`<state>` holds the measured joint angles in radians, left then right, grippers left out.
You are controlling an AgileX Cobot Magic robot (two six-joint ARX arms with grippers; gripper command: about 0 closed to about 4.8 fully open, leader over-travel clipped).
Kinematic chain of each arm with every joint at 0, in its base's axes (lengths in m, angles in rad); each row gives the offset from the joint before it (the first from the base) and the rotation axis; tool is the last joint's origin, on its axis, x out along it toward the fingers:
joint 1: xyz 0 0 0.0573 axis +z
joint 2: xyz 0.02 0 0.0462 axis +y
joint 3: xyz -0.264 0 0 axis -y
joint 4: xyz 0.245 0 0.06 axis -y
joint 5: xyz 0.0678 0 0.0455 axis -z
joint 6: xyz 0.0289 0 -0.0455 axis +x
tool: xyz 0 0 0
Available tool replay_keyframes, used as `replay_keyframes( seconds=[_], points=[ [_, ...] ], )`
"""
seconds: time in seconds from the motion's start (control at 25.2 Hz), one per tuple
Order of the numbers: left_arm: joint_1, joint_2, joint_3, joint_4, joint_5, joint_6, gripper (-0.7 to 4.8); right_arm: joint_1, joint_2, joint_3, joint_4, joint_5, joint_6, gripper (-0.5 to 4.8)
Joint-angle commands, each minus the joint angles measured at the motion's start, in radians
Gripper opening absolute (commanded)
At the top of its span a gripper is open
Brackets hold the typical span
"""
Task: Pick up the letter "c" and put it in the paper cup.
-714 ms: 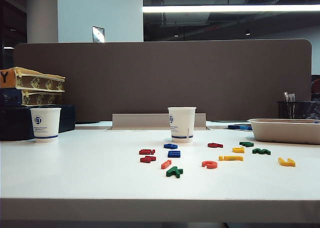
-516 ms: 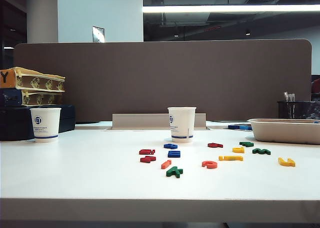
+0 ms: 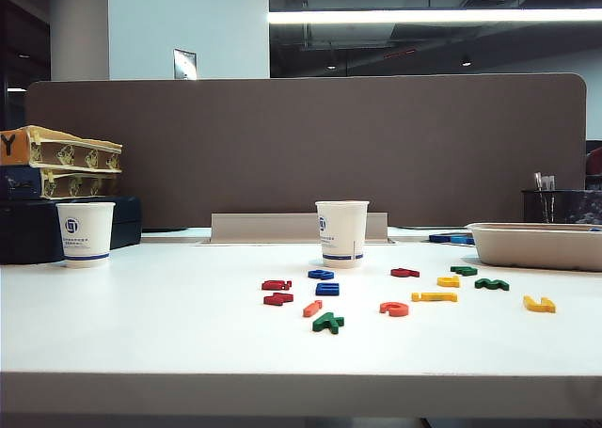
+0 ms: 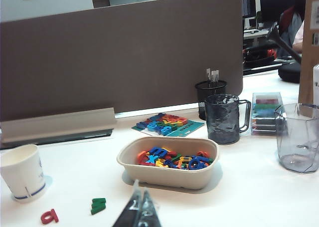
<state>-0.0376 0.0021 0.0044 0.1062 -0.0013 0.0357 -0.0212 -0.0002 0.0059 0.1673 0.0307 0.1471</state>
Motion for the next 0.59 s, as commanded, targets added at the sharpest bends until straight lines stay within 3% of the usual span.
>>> replay_keyframes(
  seconds=[0.04,0.59],
  points=[
    [-0.001,0.000,0.005,0.062,0.006,-0.030,-0.06,0.001,-0.003,-0.001,0.076,0.004,0.019,-0.06],
    [-0.001,0.001,0.071,0.076,0.093,-0.036,-0.05,0.001,0.002,0.100,0.035,-0.008,0.017,-0.06]
  ],
)
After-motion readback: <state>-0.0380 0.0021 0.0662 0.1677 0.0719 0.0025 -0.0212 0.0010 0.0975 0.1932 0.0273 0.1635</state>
